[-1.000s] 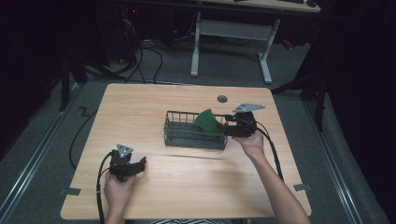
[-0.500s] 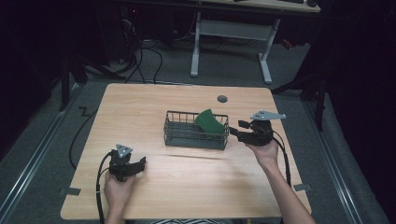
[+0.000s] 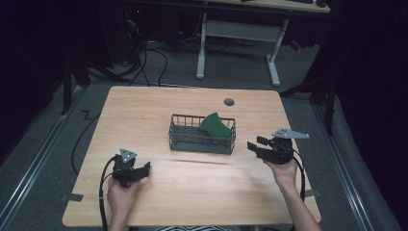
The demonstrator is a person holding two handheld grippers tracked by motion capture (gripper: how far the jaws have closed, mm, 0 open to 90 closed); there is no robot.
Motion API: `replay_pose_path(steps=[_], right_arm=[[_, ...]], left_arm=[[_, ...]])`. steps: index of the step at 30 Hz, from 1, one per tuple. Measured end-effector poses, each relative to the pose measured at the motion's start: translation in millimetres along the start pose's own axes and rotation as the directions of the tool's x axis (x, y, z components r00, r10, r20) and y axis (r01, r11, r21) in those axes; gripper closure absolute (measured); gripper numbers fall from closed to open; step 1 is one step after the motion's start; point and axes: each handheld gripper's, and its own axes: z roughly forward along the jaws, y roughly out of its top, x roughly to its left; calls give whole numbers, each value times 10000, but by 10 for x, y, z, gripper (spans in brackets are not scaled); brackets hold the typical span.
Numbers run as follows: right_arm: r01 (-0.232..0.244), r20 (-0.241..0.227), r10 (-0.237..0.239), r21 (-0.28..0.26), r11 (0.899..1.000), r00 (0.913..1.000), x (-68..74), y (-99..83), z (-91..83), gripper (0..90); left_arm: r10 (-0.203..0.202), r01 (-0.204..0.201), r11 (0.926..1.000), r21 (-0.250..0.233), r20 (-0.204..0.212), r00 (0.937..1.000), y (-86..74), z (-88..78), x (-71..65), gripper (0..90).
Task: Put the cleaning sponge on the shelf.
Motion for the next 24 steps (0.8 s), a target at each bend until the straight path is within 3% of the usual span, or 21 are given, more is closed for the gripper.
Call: replay_pose_path(steps=[24], right_arm=[[-914,400,909,119,9957,9951,-184,-573,-129,452]], left_arm=[[41,-41,10000,7,-56,10000,0,2,-8,267]])
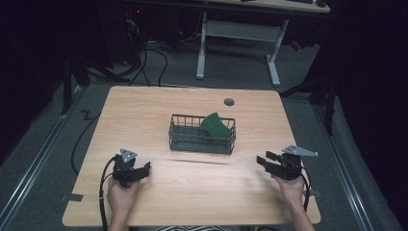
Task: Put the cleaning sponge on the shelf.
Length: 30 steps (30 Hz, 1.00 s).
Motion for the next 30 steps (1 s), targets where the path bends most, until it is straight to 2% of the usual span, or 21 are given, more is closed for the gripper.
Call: replay_pose_path(steps=[8,13,20,23,30], right_arm=[[-175,101,173,152,9997,9998,-18,-134,19,448],[-82,297,75,249,9997,9995,-22,-201,53,446],[324,770,-364,529,9981,9964,23,-266,133,442],[632,1007,-700,691,9956,9925,60,-288,181,440],[728,1096,-823,881,9935,9906,89,-317,254,436]], left_arm=[[15,-15,10000,4,-8,10000,0,0,-1,267],[22,-22,10000,6,-13,10000,0,1,-2,266],[23,-23,10000,6,-13,10000,0,1,-2,267],[12,-12,10000,0,-5,10000,0,1,-2,266],[7,-7,10000,1,5,10000,0,0,-1,265]])
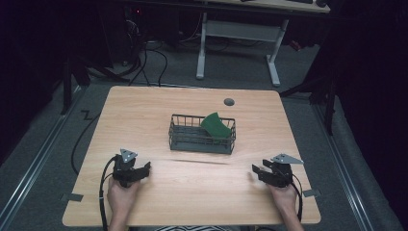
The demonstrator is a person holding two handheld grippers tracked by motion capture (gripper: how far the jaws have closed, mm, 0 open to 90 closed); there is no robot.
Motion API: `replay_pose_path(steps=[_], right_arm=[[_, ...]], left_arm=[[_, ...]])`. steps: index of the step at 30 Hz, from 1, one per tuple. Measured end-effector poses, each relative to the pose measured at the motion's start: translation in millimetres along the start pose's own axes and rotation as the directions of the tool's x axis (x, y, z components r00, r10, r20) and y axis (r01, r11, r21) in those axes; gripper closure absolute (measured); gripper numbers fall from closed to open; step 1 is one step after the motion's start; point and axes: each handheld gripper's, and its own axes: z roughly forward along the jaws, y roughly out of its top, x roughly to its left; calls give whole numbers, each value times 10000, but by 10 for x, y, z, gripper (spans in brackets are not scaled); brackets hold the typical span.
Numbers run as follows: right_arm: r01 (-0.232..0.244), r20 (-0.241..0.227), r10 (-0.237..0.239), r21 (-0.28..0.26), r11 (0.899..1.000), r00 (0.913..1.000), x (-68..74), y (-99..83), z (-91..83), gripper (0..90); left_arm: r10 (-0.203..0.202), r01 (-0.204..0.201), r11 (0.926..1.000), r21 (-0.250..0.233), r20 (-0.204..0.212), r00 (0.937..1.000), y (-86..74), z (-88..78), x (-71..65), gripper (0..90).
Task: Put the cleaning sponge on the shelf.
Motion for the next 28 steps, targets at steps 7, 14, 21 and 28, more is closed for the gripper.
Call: replay_pose_path(steps=[7,14,21,28], right_arm=[[142,130,-144,176,9997,9998,13,-19,35,426],[388,411,-407,447,9982,9983,24,-45,53,406],[619,700,-659,575,9964,9954,49,-48,61,347],[586,741,-629,585,9966,9953,52,-50,59,339]], left_arm=[[5,-5,10000,1,-1,10000,0,0,-1,265],[23,-23,10000,7,-8,10000,0,1,-2,265],[13,-13,10000,3,-4,10000,-1,0,-2,265],[10,-10,10000,15,10,10000,-1,-1,-1,265]])
